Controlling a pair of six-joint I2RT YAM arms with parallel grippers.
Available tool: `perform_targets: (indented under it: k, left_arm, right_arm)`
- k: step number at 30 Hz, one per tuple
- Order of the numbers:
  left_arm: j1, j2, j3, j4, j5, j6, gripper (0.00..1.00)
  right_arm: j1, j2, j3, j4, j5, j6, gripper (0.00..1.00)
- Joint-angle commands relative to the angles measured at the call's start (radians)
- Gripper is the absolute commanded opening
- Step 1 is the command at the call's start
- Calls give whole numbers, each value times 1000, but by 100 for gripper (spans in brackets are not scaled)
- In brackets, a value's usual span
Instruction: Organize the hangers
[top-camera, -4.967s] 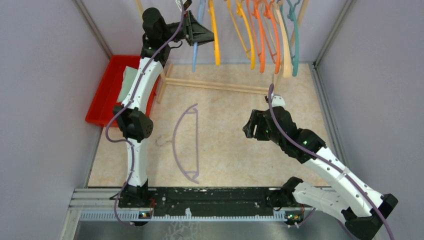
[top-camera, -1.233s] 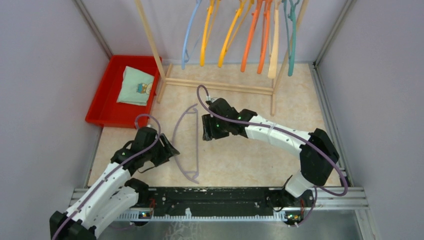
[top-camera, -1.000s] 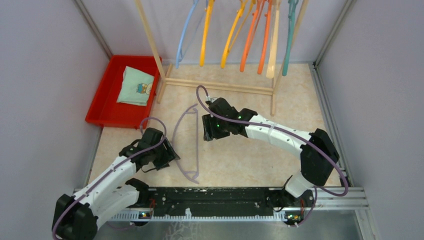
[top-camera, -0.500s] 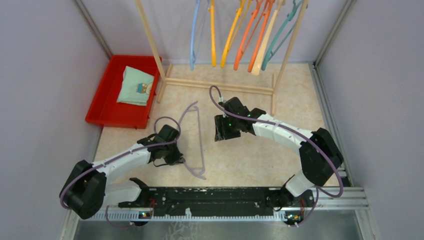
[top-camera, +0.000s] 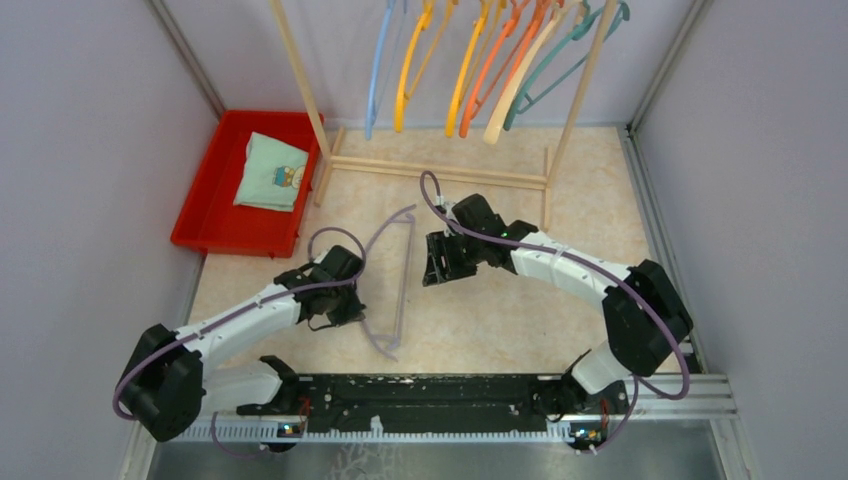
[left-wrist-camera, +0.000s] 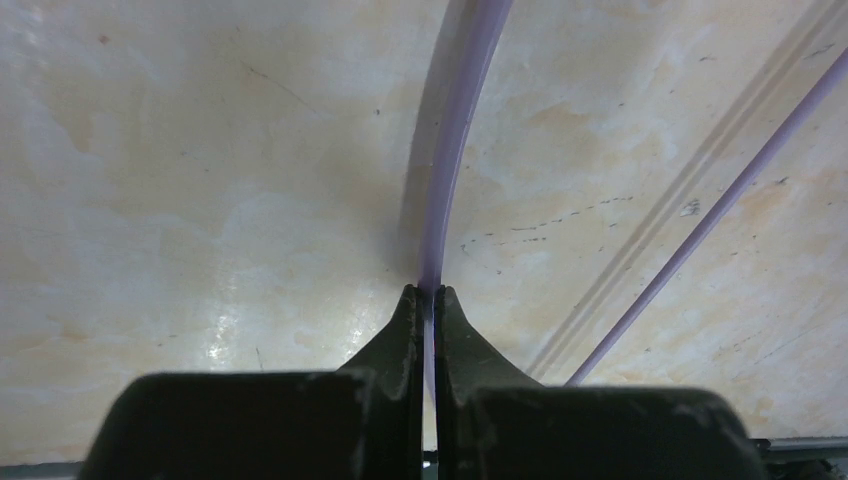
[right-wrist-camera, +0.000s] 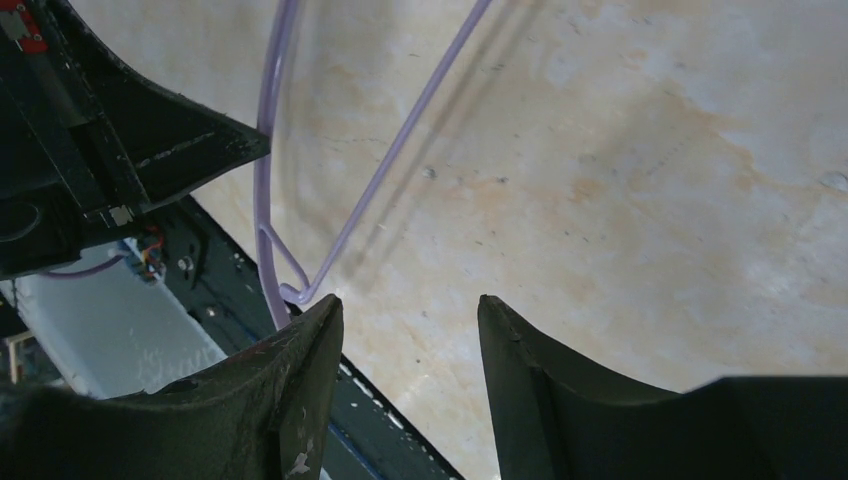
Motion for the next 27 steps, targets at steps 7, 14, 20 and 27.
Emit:
perform_targets:
  k: [7, 14, 20, 27]
  left_arm:
    - [-8, -62, 123, 7, -49, -1, 0]
    - [-18, -64, 89, 44, -45, -16, 0]
    - [-26, -44, 85, 64, -48, -9, 0]
    - [-29, -6, 94, 92, -39, 9, 0]
  right_arm:
    - [-9, 177, 31, 279, -240, 127, 53]
    - [-9, 277, 58, 448, -272, 295, 52]
    - [-9, 278, 32, 543, -318, 366, 52]
    - [-9, 235, 5, 588, -351, 384, 54]
